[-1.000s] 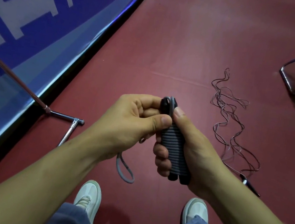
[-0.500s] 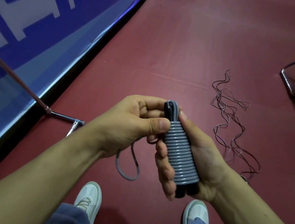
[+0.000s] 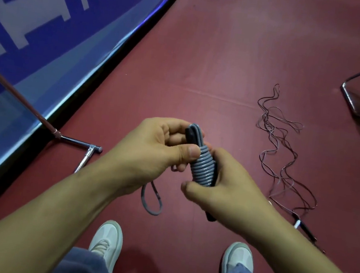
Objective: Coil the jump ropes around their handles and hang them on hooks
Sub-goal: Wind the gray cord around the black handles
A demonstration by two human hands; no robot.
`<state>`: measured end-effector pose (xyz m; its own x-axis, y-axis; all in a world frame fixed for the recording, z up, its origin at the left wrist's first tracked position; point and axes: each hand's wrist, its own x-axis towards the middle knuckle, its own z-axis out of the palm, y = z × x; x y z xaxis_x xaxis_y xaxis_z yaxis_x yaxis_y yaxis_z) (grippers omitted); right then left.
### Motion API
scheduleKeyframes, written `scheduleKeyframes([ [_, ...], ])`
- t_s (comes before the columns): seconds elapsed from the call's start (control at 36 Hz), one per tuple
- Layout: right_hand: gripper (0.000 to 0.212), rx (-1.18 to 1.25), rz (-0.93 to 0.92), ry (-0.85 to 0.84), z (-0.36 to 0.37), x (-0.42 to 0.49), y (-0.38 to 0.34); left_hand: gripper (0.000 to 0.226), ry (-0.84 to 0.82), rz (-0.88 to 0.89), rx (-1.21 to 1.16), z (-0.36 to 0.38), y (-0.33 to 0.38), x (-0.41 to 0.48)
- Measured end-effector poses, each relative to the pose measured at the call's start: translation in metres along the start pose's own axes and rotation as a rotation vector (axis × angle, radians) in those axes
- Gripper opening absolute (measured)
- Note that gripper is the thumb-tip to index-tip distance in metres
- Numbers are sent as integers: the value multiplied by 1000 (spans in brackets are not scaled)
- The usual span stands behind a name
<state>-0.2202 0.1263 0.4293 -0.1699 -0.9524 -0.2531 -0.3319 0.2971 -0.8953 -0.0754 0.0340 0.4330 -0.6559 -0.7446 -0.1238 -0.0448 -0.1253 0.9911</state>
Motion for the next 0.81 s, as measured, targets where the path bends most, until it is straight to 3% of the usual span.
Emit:
scheduleKeyframes([
  [0.11, 32, 141, -51, 122, 1, -2, -1, 36, -91, -15, -26, -5, 3, -2],
  [0.31, 59, 300, -160, 141, 1, -11, -8, 42, -84, -11, -27, -12, 6, 0],
  [0.36, 49, 335, -175, 141, 2, -11, -7, 38, -77, -7, -20, -14, 4, 1],
  [0.44, 30, 475, -142, 81, 2, -10, -5, 37, -68, -4, -23, -12, 3, 2],
  [0.58, 30, 845, -61, -164, -10, -10, -6, 28, -6, 41, 6, -9, 5, -1],
  [0.64, 32, 913, -72, -237, -12, -9, -4, 20, -9, 11, -89, -9, 4, -1],
  [0.81, 33, 974, -115, -301, -11, -5, 2, 31, -217, -133, -423, -13, 0, 0],
])
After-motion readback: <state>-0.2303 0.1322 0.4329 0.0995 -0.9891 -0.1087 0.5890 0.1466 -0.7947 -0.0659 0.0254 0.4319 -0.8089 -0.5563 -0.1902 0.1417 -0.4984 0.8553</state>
